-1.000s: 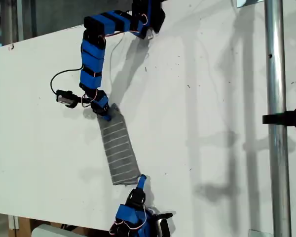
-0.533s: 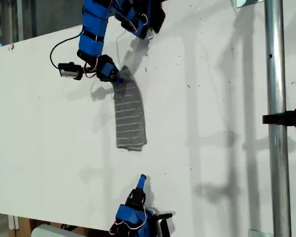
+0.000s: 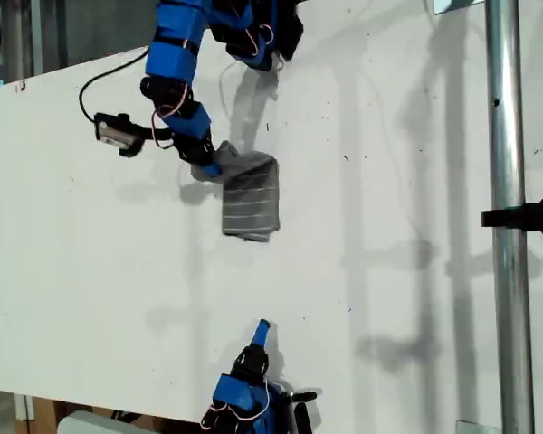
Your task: Grasp corners of a towel and fold twice.
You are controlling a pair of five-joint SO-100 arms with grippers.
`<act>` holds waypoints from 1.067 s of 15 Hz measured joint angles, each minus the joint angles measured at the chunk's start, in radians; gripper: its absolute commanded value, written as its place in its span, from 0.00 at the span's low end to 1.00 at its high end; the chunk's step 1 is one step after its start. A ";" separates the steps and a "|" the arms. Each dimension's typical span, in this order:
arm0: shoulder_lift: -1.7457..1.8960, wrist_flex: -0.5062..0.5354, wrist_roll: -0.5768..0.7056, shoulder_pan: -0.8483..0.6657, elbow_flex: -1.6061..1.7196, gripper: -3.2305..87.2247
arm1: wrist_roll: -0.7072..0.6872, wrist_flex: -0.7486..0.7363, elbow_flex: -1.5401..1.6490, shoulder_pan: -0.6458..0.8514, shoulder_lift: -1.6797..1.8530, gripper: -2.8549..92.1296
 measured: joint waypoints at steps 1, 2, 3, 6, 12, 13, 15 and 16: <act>0.000 0.000 0.000 0.000 0.000 0.01 | 0.003 -0.104 -0.034 -0.023 -0.138 0.11; 0.000 0.000 0.000 0.000 0.000 0.01 | 0.009 -0.181 -0.077 -0.040 -0.270 0.35; 0.000 0.000 0.000 0.002 0.000 0.01 | 0.008 -0.195 -0.149 -0.049 -0.393 0.46; 0.000 0.000 0.000 0.000 0.000 0.01 | -0.087 -0.275 -0.262 -0.057 -0.451 0.38; 0.002 0.023 -0.043 0.000 0.000 0.02 | -0.163 -0.305 -0.112 0.137 -0.035 0.03; 0.002 0.029 -0.069 0.000 0.000 0.01 | -0.141 -0.256 0.026 0.161 0.080 0.03; 0.003 0.044 -0.141 0.000 0.000 0.01 | -0.060 -0.192 0.376 0.164 0.353 0.03; 0.003 0.086 -0.224 0.002 0.000 0.01 | -0.009 -0.170 0.560 0.161 0.502 0.03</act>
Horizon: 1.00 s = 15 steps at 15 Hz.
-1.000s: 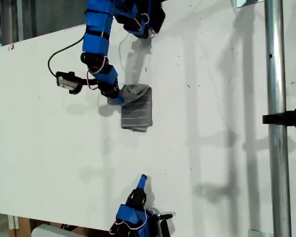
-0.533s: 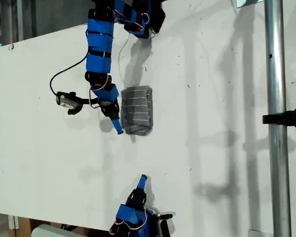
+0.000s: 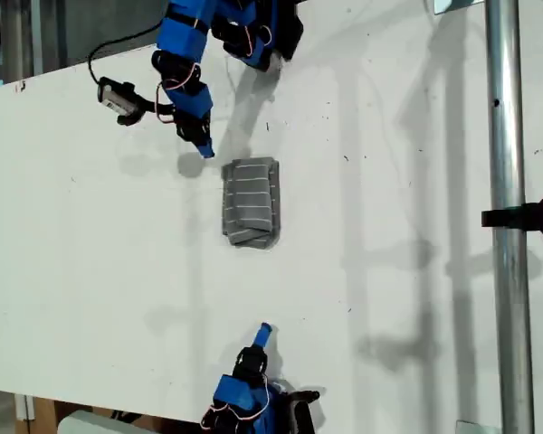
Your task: Grasp corners of a towel and fold twice.
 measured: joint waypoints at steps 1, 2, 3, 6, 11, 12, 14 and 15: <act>0.000 0.063 -0.098 0.000 0.000 0.01 | 0.046 0.037 0.138 0.000 0.118 0.03; 0.000 0.095 -0.144 0.005 0.000 0.02 | 0.078 0.058 0.210 -0.009 0.178 0.03; 0.000 0.106 -0.141 0.028 0.000 0.02 | 0.112 0.060 0.250 -0.018 0.204 0.03; 0.002 0.107 -0.028 0.244 0.000 0.02 | 0.451 0.067 0.399 0.000 0.250 0.16; 0.002 0.107 0.285 0.359 0.000 0.02 | 0.494 0.540 0.410 -0.420 0.813 0.16; 0.002 0.107 0.287 0.357 0.000 0.02 | 0.469 0.538 0.420 -0.483 0.824 0.16; 0.002 0.107 0.287 0.360 0.000 0.02 | 0.456 0.552 0.420 -0.571 0.857 0.16; 0.002 0.107 0.287 0.360 0.000 0.02 | 0.451 0.552 0.420 -0.595 0.857 0.16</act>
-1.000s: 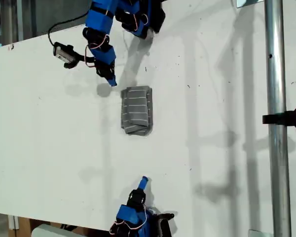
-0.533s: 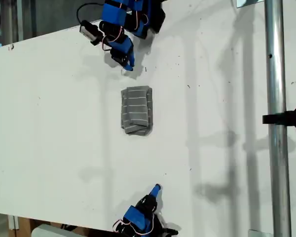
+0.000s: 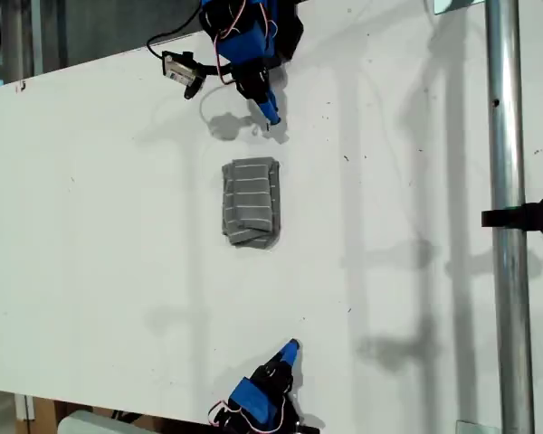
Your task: Grasp corners of a towel and fold twice.
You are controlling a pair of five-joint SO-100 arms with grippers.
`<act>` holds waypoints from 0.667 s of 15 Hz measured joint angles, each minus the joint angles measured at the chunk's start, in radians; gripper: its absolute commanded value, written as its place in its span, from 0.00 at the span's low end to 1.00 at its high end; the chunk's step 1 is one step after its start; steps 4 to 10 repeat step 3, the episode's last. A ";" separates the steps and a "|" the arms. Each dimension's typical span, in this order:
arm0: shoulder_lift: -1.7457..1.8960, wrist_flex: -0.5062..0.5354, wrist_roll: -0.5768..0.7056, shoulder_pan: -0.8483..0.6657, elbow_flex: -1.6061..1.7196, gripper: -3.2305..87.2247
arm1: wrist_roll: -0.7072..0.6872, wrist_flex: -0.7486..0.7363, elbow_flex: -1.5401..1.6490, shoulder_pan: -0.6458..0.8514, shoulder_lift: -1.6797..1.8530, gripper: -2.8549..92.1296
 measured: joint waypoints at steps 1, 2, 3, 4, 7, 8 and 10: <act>0.000 0.000 0.000 0.000 0.000 0.02 | 0.000 0.000 0.000 -0.006 0.000 0.16; 0.000 0.000 0.000 0.000 0.000 0.02 | 0.000 0.000 0.000 -0.021 0.000 0.16; 0.000 0.000 0.000 0.000 0.000 0.02 | 0.000 0.000 0.000 -0.021 0.000 0.16; 0.000 0.000 0.000 0.000 0.000 0.02 | 0.000 0.000 0.000 -0.021 0.000 0.16; 0.000 0.000 0.000 0.000 0.000 0.02 | 0.000 0.000 0.000 -0.021 0.000 0.16; 0.000 0.000 0.000 0.000 0.000 0.02 | 0.000 0.000 0.000 -0.021 0.000 0.16; 0.000 0.000 0.000 0.000 0.000 0.02 | 0.000 0.000 0.000 -0.021 0.000 0.16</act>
